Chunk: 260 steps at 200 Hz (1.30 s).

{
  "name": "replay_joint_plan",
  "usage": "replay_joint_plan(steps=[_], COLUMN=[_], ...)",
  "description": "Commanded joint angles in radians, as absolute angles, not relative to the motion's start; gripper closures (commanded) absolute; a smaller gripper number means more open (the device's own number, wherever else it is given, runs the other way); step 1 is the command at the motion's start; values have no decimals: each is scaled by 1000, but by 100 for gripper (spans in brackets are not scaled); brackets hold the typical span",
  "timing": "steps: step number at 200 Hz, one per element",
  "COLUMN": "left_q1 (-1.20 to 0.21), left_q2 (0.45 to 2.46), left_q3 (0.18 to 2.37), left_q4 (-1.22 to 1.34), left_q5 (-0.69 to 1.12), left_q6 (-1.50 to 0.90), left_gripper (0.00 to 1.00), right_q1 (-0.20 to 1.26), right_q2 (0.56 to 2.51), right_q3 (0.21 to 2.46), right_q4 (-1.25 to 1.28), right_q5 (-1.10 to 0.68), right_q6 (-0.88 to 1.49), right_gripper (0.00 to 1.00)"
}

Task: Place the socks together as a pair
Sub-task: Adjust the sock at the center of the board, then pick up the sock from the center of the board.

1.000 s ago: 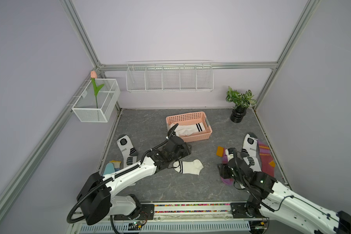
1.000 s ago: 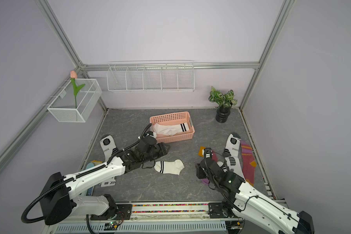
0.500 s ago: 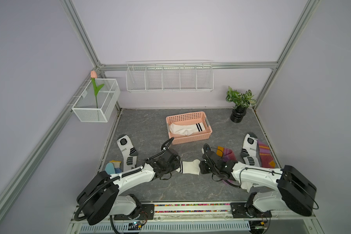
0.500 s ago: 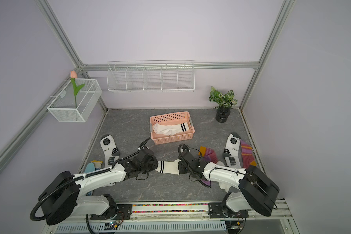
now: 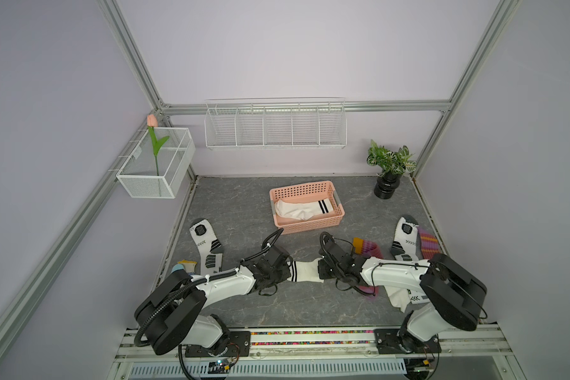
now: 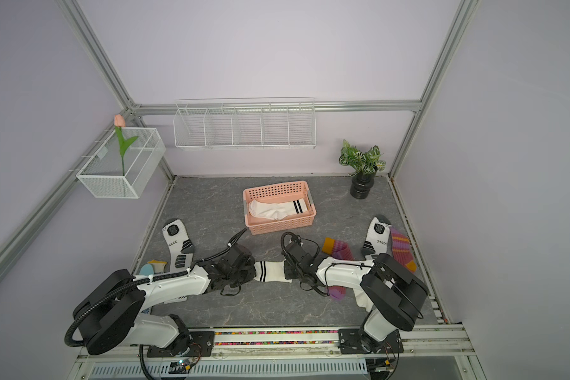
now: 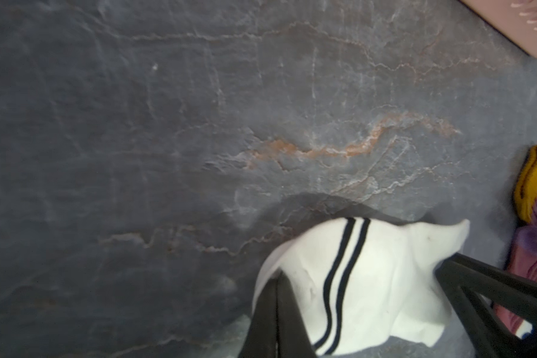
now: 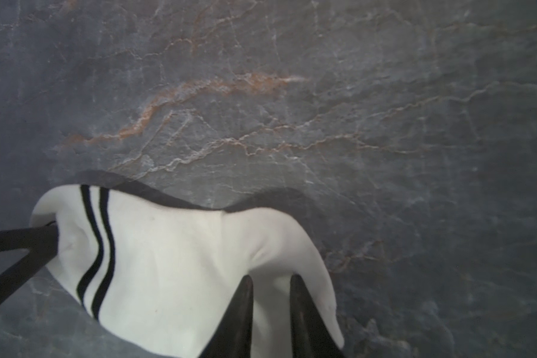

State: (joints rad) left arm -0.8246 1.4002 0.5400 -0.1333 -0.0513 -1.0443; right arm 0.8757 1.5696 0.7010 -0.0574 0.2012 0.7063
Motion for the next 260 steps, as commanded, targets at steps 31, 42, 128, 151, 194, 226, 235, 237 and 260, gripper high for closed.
replay_joint_plan(steps=[31, 42, 128, 151, 194, 226, 235, 237, 260], left_q1=[-822, -827, -851, -851, -847, -782, -763, -760, -754], left_q2=[1376, 1351, 1200, 1170, 1142, 1109, 1094, 1090, 1041], left_q3=[458, 442, 590, 598, 601, 557, 537, 535, 511], left_q4=[-178, -152, -135, -174, -249, -247, -232, -230, -225], left_q5=[-34, -15, 46, -4, -106, -99, -88, -88, -102], left_q6=[-1122, -1139, -1116, -1097, -1040, -1043, -1052, -1053, -1050], left_gripper=[97, 97, 72, 71, 67, 48, 47, 47, 46], right_q1=[837, 838, 828, 741, 478, 242, 211, 187, 140], right_q2=[1545, 1532, 1360, 1226, 1001, 970, 983, 986, 1036], right_q3=[648, 644, 810, 764, 642, 577, 570, 568, 554], right_q4=[-128, -107, -354, -471, -598, -614, -621, -622, -601], right_q5=[223, 207, 273, 345, 400, 283, 273, 271, 266], right_q6=[709, 707, 677, 769, 860, 839, 841, 841, 851], right_gripper=[75, 75, 54, 54, 48, 48, 49, 49, 52])
